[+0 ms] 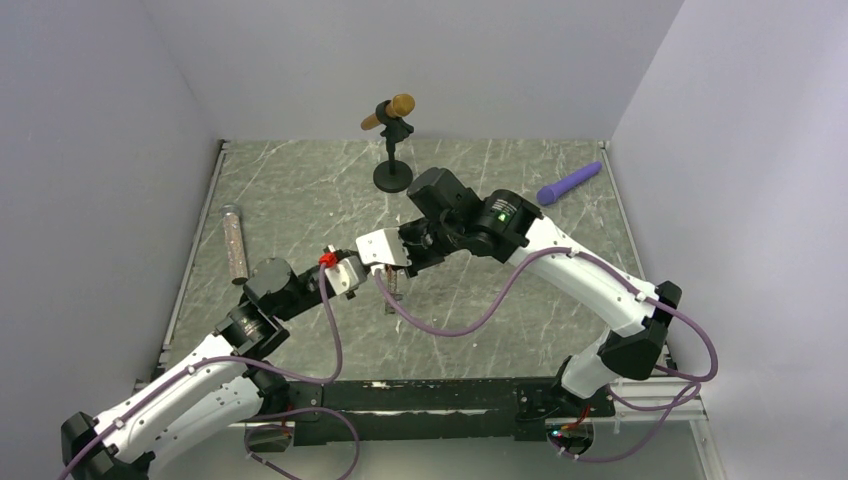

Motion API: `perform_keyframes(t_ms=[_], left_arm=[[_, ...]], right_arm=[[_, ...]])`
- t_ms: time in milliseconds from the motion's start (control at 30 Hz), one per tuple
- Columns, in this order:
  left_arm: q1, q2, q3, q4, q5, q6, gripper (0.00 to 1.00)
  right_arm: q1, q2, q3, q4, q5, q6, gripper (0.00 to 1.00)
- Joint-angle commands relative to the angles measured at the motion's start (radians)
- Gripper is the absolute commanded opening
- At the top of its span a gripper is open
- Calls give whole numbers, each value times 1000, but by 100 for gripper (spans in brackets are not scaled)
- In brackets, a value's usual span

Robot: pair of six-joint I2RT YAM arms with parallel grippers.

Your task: Put the keys on the keyring

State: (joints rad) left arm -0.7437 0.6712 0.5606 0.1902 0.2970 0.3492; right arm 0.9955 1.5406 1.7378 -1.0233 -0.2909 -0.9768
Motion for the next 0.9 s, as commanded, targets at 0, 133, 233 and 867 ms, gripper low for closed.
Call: perform_keyframes(t_ms=[0,133,233,867], left_arm=[[17,-15,20,167,41,-73,0],[20,-13,14,200,54,-114,0],[34,-14,8,235,66,-156,0],[87,12,-142,599,16,-580,0]], right_arm=[[-16,-30,-10,7,-4,27,0],[-37,-35,-7,20,-14,48,0],[-42,-40,0,23,-17,56,0],[-128,-68,103,-46,-291,100,23]])
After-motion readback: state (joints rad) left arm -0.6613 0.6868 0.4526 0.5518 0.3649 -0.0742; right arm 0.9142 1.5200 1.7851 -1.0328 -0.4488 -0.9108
